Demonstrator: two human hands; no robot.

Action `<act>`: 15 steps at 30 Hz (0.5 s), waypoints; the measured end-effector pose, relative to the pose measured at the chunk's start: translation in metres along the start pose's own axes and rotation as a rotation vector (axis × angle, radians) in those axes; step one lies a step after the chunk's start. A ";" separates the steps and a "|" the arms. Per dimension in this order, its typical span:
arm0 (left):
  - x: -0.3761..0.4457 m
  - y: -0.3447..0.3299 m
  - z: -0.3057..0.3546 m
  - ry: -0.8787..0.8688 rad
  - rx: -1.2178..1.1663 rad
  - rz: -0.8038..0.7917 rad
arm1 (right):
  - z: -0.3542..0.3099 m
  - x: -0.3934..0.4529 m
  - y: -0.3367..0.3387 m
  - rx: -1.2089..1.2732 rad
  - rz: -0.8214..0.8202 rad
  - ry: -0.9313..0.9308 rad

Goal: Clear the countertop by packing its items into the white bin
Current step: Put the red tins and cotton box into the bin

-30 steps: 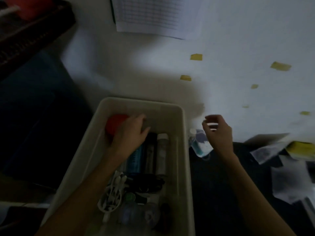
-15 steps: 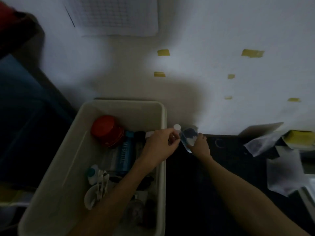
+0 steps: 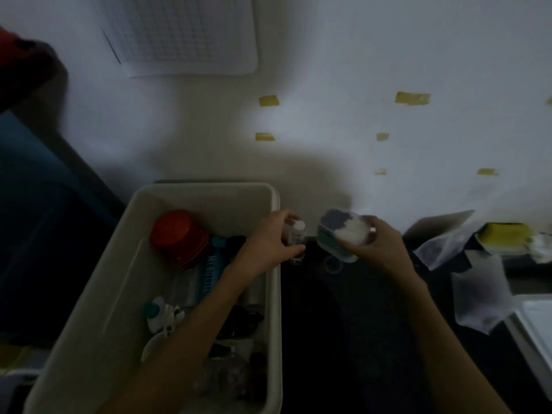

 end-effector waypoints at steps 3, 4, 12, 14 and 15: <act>0.002 0.022 0.013 -0.051 -0.104 -0.034 | -0.049 0.005 0.020 0.018 -0.039 0.134; 0.000 0.034 0.016 -0.085 -0.138 -0.035 | -0.069 0.005 0.023 0.019 -0.048 0.185; -0.035 0.142 -0.010 -0.239 0.032 0.042 | -0.190 0.005 -0.027 0.092 -0.245 0.466; -0.048 0.159 -0.028 -0.222 0.061 0.105 | -0.211 0.004 -0.056 0.053 -0.276 0.546; -0.052 0.163 -0.038 -0.187 0.046 0.132 | -0.218 0.004 -0.071 0.003 -0.287 0.581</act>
Point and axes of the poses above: each hand's wrist, its own x-axis towards the middle knuckle, its own y-axis out of the back of the hand, z = x × y, the point moved 4 cm from there along x, towards the middle knuckle, and after that the axes turned 5 degrees about y, right-handed, at the moved point
